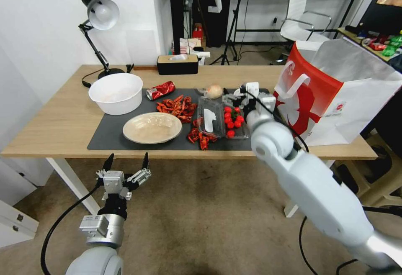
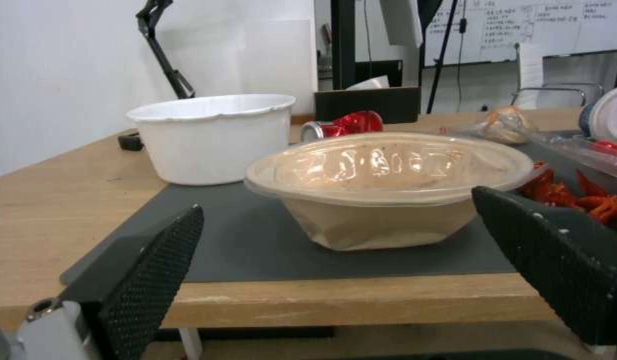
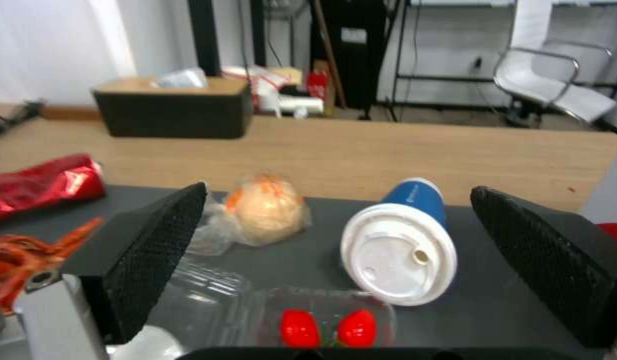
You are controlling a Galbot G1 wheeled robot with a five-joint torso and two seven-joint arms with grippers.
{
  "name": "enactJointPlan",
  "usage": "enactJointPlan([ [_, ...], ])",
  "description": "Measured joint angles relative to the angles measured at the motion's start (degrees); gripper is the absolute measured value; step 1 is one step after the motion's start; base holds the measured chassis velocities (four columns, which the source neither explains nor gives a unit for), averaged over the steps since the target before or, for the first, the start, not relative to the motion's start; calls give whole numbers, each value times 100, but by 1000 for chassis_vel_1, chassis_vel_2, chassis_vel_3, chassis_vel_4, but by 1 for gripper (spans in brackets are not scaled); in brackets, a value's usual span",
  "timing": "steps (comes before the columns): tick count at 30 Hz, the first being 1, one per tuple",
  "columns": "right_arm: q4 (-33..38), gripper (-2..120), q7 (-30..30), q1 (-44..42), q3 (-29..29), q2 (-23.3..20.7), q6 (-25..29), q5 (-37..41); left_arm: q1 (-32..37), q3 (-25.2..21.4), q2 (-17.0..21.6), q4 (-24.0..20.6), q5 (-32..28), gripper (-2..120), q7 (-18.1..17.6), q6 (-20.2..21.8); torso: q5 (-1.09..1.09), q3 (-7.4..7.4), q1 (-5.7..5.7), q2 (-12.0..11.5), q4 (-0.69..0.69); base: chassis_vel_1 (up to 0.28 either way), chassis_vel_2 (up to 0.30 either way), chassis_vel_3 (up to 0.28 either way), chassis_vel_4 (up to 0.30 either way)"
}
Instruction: Pick up the trash from the table and place it into the takeout bag.
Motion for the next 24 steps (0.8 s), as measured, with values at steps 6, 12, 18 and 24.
enactJointPlan([
  [6, -562, 100, 218, 546, -231, 156, -348, 378, -14, 3, 0, 24, -3, 100, -2, 3, 0, 0, 0, 0, 1, 0, 0, 0, 0],
  [12, -1379, 100, 249, 1002, -383, 459, -422, 486, -8, -23, 0, 42, -16, 100, -3, 6, 0, 0, 0, 0, 2, 0, 0, 0, 0],
  [18, -2339, 100, 197, 1452, -421, 821, -449, 521, -8, -103, 19, 49, -113, 100, -6, 6, 0, 0, 0, 0, 0, 0, 0, 0, 0],
  [24, -2838, 100, -4, 1701, -419, 989, -452, 517, -12, -116, 28, 59, -132, 100, -6, 7, 0, 0, 0, 0, 1, 0, 0, 0, 0],
])
